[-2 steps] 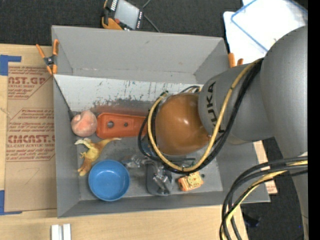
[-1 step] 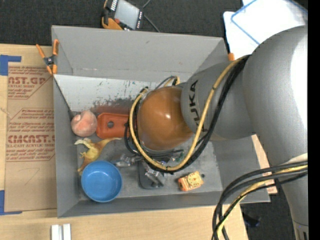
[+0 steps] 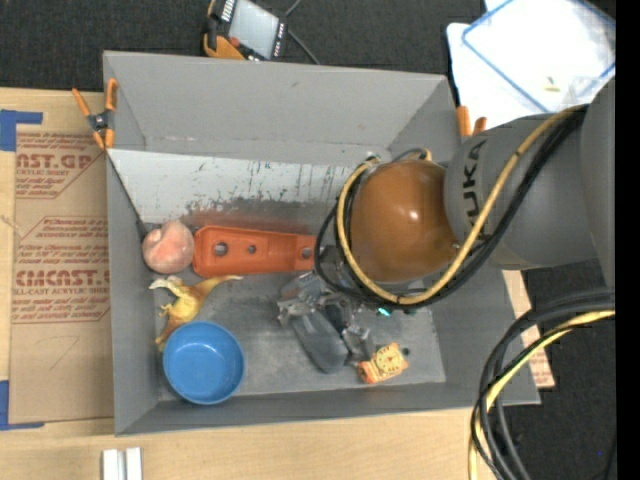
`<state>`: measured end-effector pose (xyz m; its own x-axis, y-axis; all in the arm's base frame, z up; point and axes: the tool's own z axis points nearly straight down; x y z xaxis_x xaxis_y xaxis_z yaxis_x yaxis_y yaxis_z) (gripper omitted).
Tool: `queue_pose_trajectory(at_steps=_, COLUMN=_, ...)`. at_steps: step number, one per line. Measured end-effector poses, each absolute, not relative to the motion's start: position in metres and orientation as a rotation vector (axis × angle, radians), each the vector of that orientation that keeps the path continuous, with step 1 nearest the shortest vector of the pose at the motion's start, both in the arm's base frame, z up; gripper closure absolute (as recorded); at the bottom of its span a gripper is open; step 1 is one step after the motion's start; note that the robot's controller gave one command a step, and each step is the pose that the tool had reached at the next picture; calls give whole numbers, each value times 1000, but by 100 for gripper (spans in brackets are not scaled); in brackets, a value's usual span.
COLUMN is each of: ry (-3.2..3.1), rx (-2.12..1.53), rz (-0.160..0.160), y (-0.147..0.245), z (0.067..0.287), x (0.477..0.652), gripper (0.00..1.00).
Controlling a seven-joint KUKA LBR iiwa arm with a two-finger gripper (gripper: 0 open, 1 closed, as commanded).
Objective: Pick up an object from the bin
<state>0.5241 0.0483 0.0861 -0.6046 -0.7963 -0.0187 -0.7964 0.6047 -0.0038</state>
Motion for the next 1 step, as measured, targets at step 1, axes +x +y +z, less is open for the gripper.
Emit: queue_pose_trajectory(at_steps=1, ry=2835, rx=-1325, rz=16, y=14, z=94, x=529, gripper=100)
